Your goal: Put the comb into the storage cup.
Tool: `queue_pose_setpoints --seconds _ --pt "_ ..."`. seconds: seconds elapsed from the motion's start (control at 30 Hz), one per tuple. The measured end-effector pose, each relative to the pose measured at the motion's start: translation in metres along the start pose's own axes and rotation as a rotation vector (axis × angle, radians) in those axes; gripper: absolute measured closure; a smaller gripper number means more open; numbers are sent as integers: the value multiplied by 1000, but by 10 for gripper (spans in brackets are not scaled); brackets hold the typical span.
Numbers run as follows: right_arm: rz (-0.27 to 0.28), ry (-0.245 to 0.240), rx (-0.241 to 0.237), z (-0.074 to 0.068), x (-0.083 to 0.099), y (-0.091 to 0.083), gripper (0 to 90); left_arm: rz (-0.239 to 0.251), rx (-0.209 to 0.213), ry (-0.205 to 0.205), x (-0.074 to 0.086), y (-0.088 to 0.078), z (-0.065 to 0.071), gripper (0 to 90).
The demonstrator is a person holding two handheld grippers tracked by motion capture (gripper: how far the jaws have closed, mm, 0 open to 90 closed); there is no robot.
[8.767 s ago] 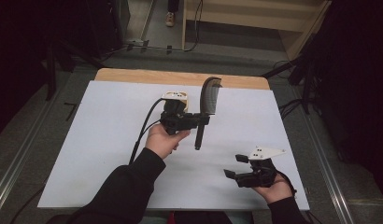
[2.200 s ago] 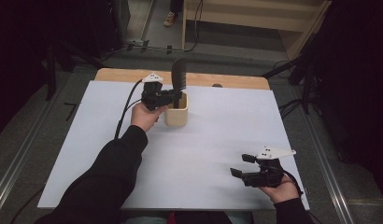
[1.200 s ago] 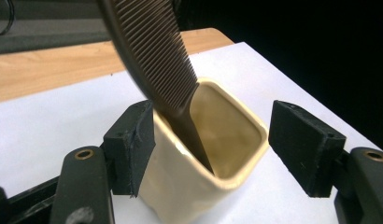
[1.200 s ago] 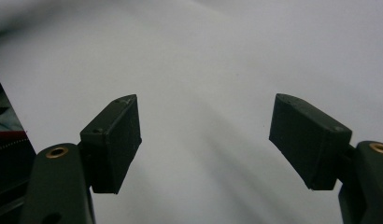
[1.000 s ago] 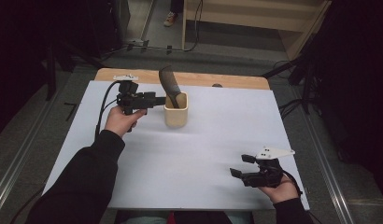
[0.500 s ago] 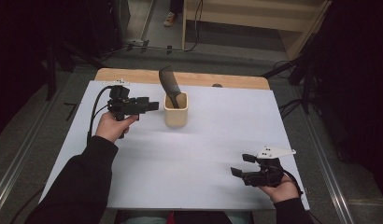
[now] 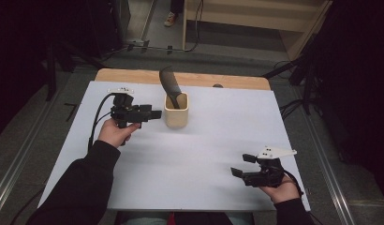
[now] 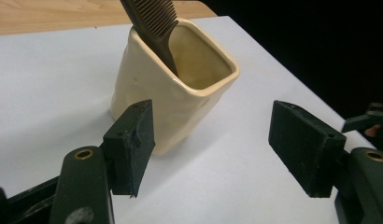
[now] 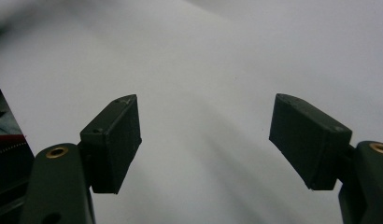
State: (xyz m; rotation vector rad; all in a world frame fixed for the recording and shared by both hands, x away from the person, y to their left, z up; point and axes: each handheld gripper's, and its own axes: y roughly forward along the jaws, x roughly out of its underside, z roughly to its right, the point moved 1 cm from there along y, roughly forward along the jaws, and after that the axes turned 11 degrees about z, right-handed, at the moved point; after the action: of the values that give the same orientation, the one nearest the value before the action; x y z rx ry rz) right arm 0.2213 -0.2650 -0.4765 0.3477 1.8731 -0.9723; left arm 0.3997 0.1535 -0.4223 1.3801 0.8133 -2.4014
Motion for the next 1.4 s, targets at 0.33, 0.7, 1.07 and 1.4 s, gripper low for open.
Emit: queue_pose_setpoints --seconds 0.33,0.7,1.07,1.4 --pt "-1 -2 5 -1 -1 0 229 -26 15 -19 14 -1 4 319" --pt "2 3 5 0 -2 1 228 -46 27 -13 26 -1 10 320" --pt "5 16 21 1 -2 1 229 -91 54 -8 35 0 17 320" --pt "2 20 31 2 -1 2 230 -122 85 -16 43 -1 20 318"
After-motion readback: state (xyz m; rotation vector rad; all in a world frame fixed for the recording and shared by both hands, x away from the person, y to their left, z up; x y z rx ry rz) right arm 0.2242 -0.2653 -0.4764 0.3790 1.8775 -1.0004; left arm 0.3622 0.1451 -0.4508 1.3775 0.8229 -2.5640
